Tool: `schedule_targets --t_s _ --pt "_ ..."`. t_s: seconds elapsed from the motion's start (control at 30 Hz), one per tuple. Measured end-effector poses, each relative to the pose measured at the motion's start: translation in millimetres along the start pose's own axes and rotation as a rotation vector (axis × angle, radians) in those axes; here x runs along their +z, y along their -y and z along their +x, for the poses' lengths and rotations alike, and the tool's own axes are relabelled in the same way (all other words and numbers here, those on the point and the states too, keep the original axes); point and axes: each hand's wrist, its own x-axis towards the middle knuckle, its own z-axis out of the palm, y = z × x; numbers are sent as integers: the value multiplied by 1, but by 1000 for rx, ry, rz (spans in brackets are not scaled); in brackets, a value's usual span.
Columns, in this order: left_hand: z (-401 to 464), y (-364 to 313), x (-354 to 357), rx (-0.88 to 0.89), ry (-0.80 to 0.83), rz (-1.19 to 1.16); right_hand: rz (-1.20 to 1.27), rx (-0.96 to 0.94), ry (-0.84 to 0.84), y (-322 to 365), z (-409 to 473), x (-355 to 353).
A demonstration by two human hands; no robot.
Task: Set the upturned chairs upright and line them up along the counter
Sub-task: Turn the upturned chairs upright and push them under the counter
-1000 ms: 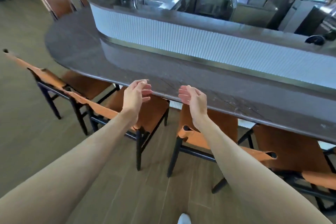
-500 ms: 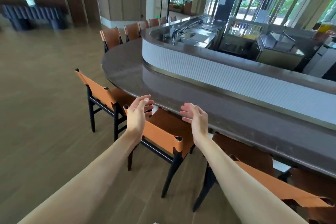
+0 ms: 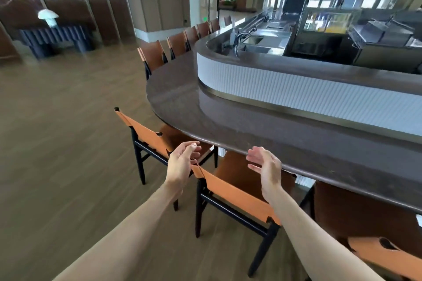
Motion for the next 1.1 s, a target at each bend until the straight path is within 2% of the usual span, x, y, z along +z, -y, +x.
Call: schedule_targets --t_s 0.13,0.43,0.6,0.73,0.8,0.87,1.0,1.1 --pt "50 21 -1 -119 52 -9 -6 86 -71 -24 15 23" --pt "140 83 35 -305 354 -2 -75 208 -355 -67 45 47" --pt "180 124 49 -508 482 188 58 540 -628 -107 47 41" --pt "185 161 49 -850 648 453 182 823 -642 -136 41 30" --pt "188 177 49 -1003 631 394 315 842 -647 -148 48 27" --pt "193 193 52 -1090 517 232 426 818 -683 -160 59 25" --pt "205 218 65 -1098 292 -161 526 732 -703 -183 83 20" --pt "211 222 79 -1081 193 -243 539 727 -661 -181 94 12"
